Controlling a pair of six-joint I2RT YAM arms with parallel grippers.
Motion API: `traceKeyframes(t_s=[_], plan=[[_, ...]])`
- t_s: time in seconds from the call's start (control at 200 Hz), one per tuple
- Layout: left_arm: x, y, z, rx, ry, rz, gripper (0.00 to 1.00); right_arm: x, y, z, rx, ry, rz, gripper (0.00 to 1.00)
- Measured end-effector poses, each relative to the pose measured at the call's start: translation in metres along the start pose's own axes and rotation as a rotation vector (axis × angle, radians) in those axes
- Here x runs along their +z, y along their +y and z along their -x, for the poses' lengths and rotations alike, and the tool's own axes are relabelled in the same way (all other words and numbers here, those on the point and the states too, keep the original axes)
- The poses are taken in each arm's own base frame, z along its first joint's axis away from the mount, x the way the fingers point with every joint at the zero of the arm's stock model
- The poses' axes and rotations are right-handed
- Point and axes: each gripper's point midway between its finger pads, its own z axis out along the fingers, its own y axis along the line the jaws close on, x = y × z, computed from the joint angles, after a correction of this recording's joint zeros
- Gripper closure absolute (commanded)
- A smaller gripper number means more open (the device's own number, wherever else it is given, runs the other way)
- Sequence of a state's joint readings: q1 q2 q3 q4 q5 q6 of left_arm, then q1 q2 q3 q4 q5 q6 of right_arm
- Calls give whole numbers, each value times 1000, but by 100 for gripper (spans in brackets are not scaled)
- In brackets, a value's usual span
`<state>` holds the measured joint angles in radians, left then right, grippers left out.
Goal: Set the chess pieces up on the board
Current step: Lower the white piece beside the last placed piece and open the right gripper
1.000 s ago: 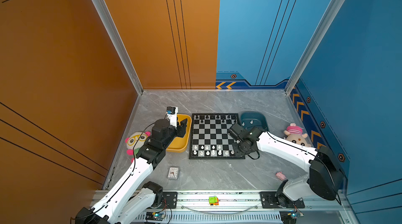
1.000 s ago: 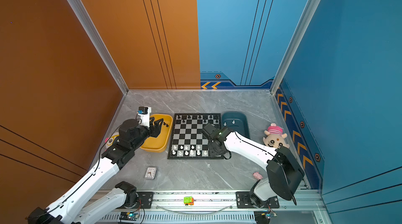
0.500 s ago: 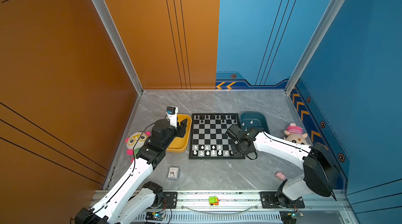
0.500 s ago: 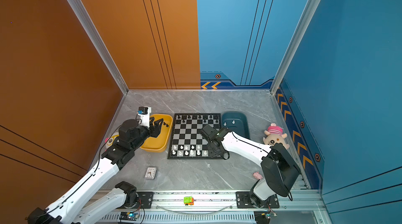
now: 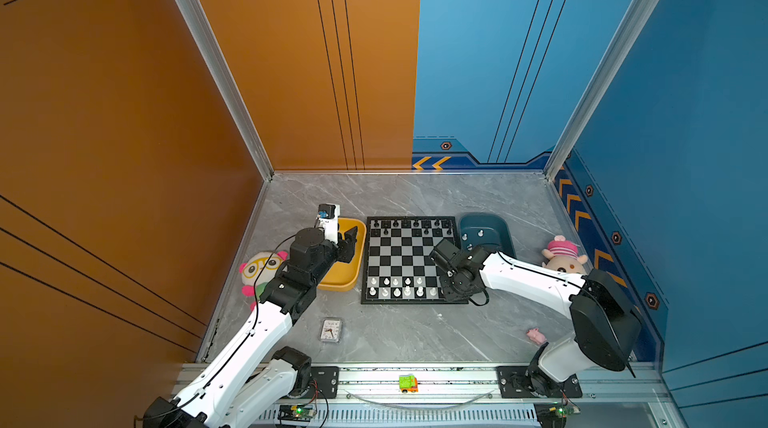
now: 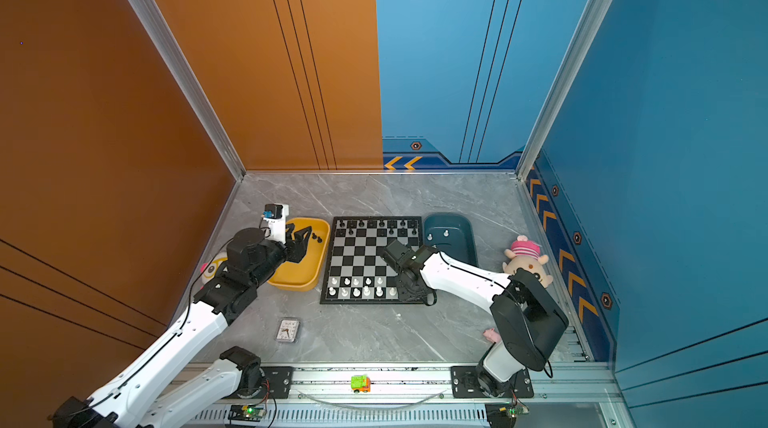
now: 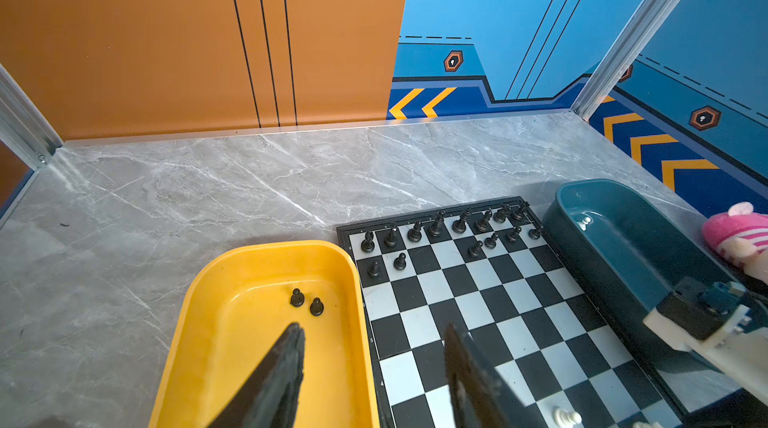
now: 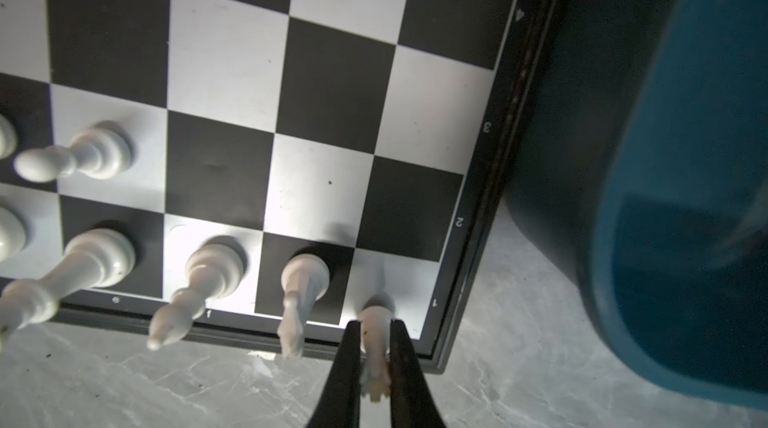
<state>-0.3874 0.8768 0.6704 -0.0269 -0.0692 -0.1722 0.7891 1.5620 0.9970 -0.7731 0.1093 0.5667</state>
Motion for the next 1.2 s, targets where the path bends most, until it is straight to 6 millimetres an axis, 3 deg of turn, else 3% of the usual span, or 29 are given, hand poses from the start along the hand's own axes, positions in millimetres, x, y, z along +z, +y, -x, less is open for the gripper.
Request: traceKeyframes(t_s=[1.201], plan=[[0, 0, 0, 0, -1, 3, 44, 4, -6, 6, 35, -19, -1, 100]])
